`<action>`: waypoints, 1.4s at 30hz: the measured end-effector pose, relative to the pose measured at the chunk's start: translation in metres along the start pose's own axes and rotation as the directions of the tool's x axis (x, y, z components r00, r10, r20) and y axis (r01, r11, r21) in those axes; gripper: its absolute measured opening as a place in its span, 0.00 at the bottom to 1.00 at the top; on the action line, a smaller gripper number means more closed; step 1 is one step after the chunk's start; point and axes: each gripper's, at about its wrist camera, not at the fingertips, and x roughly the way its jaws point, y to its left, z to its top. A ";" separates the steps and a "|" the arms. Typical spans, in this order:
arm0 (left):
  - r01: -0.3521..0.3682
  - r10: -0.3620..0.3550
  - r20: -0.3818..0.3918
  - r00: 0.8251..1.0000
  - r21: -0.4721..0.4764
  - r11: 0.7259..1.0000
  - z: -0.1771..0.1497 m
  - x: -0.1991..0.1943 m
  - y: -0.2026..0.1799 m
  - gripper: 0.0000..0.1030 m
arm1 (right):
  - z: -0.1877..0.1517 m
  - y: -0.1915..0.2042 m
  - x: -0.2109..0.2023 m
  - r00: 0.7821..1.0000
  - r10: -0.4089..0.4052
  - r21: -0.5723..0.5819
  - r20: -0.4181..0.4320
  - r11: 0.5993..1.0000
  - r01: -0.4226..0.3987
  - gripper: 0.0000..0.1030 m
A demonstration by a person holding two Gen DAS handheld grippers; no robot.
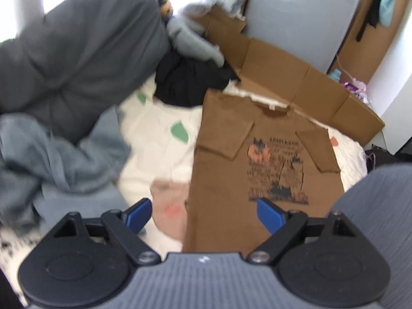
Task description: Fold clothes
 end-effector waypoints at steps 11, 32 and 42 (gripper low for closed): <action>-0.016 0.005 -0.125 0.992 -0.083 0.996 -0.035 0.050 0.029 0.77 | -0.067 -0.016 0.069 0.990 -0.049 -0.016 -0.133 0.999 0.048 0.62; -0.093 0.058 -0.232 0.971 -0.141 0.986 -0.041 0.096 0.046 0.77 | -0.153 -0.035 0.220 0.954 0.014 -0.033 -0.300 0.999 -0.025 0.40; -0.108 0.072 -0.269 0.960 -0.119 0.987 -0.044 0.110 0.042 0.77 | -0.160 -0.050 0.254 0.925 0.023 -0.023 -0.378 0.999 -0.035 0.37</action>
